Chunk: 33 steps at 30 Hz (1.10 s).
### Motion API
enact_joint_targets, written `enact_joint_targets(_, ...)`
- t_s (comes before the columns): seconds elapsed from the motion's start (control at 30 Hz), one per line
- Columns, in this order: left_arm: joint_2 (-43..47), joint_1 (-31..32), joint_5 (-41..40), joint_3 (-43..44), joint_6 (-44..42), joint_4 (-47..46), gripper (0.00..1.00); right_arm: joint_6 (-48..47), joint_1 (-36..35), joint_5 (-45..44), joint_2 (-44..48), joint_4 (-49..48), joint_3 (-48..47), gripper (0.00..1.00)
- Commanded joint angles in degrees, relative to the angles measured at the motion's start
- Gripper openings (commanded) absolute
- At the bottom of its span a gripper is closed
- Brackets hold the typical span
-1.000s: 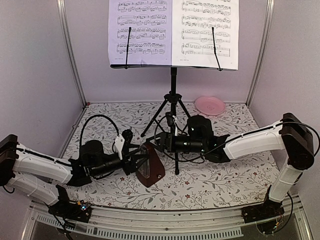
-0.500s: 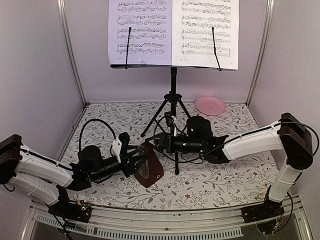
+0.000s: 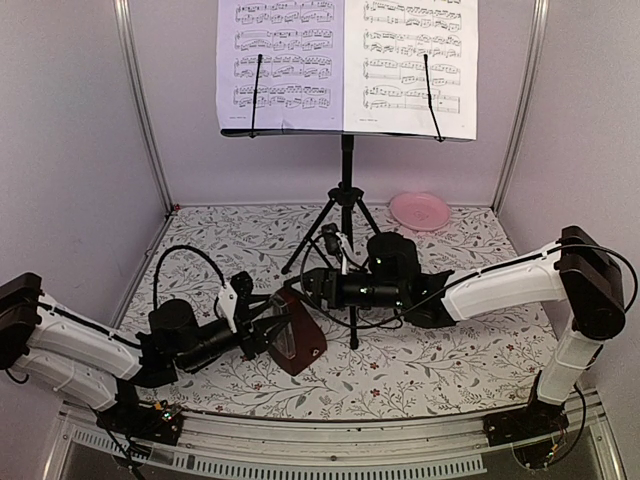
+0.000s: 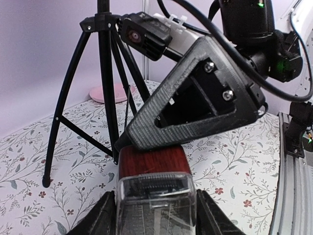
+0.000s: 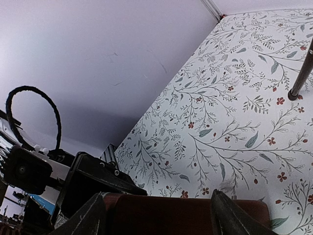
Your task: Set up the instrument practice props
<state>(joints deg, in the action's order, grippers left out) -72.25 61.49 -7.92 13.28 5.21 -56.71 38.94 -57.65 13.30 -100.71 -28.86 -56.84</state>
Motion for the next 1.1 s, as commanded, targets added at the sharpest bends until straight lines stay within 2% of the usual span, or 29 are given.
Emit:
enact_joint_targets(0.0,1.6,1.55,-1.74,-1.79,-7.79,6.6,0.25,-2.51,1.39,-4.73,-4.39,14.45,2.89,0.72)
enact_joint_targets(0.1,2.81,1.44,-4.72,-1.47,-9.06,7.54,0.28,-2.67,1.31,-4.92,-4.51,14.66,2.88,0.72)
enact_joint_targets(0.23,5.84,-0.94,2.78,-4.17,-2.5,1.83,0.32,-2.73,1.31,-5.1,-4.5,14.7,3.13,0.71)
enact_joint_targets(0.3,6.15,-1.51,5.31,-5.19,0.64,-0.17,0.31,-2.86,1.35,-5.26,-4.5,14.71,3.08,0.71)
enact_joint_targets(0.47,4.36,-1.89,6.81,-4.97,5.06,-2.1,0.29,-3.32,1.36,-5.24,-4.51,14.8,2.73,0.71)
enact_joint_targets(0.7,-1.28,-1.84,7.29,-1.67,3.85,-1.42,0.28,-4.04,1.36,-4.75,0.57,14.71,3.3,0.78)
enact_joint_targets(1.07,-1.53,-1.19,4.14,-0.73,-0.32,1.03,0.28,-4.82,0.34,-4.49,14.01,13.98,4.4,0.87)
